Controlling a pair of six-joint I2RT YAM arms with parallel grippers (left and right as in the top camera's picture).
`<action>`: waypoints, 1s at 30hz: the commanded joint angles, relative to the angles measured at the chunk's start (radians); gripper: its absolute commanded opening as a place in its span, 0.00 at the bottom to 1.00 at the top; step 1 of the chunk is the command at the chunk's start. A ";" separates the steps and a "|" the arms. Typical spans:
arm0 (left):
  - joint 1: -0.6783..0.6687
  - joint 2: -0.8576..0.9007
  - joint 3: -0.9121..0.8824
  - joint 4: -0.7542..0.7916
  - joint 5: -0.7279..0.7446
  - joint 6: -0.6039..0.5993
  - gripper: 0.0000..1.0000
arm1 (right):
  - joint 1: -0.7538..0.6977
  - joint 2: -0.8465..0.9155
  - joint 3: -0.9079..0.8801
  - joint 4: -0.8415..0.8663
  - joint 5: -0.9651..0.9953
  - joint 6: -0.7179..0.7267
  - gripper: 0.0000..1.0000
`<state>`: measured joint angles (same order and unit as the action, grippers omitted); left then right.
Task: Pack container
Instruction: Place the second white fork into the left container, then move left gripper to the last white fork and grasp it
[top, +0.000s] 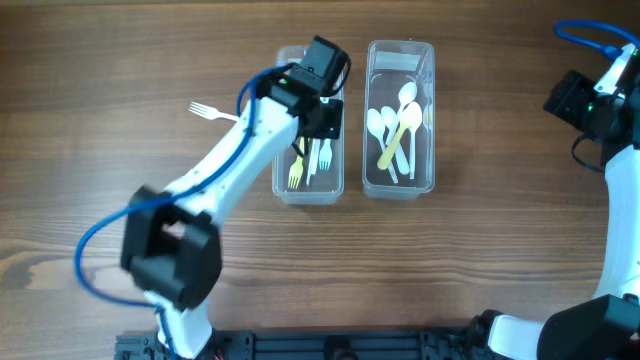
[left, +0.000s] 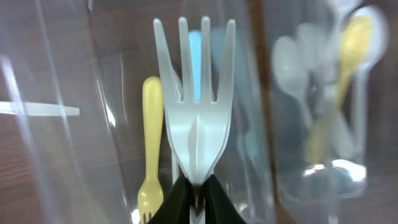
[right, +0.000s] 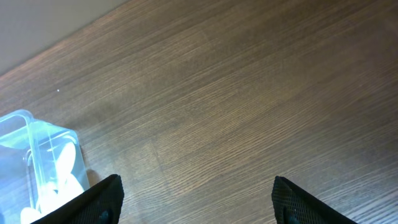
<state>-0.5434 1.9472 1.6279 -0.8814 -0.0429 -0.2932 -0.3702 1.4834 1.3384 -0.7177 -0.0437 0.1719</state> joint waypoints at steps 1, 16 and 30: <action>0.018 0.098 0.004 0.004 -0.023 -0.037 0.13 | -0.002 0.000 0.008 -0.002 0.020 0.011 0.77; 0.172 -0.099 0.166 -0.042 0.002 -0.043 1.00 | -0.002 0.000 0.008 -0.039 0.020 0.011 0.77; 0.386 0.130 0.164 -0.097 -0.062 -1.239 0.63 | -0.002 0.000 0.008 -0.043 0.020 0.014 0.80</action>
<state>-0.1421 1.9961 1.7981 -0.9806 -0.0849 -1.1652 -0.3702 1.4834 1.3384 -0.7570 -0.0437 0.1730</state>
